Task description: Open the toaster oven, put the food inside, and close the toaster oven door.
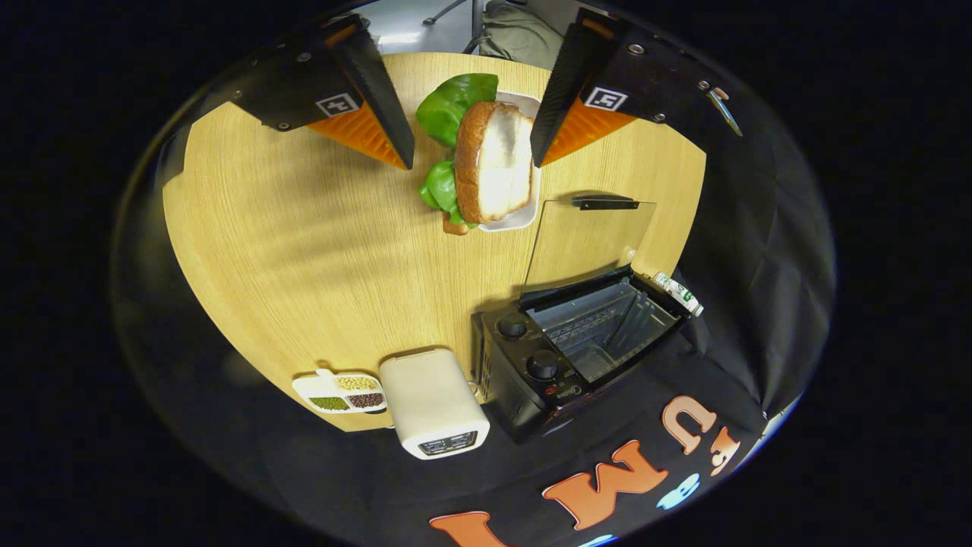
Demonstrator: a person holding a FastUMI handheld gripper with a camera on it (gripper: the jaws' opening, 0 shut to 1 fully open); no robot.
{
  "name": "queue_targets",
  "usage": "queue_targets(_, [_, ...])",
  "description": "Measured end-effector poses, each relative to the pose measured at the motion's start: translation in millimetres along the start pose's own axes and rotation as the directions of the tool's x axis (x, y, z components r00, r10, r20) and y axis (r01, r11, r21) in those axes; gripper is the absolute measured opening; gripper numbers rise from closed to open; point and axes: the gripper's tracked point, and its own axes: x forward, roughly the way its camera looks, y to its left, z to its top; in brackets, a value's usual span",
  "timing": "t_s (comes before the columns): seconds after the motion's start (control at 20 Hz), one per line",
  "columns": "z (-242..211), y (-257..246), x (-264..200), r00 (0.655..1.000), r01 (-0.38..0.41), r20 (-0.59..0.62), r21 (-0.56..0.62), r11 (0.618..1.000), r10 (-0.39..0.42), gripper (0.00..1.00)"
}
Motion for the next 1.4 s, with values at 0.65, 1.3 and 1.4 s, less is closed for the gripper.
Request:
queue_targets(0.65, [11.7, 9.2, -18.8, 0.997, 0.074, 0.022, -0.015, 0.997, -0.074, 0.25])
queue_targets(1.3, [88.5, 87.0, -57.9, 0.911, -0.120, 0.410, 0.175, 0.977, 0.039, 0.25])
queue_targets(1.4, [89.2, 105.3, -48.5, 0.885, -0.210, 0.458, 0.227, 0.951, 0.086, 0.25])
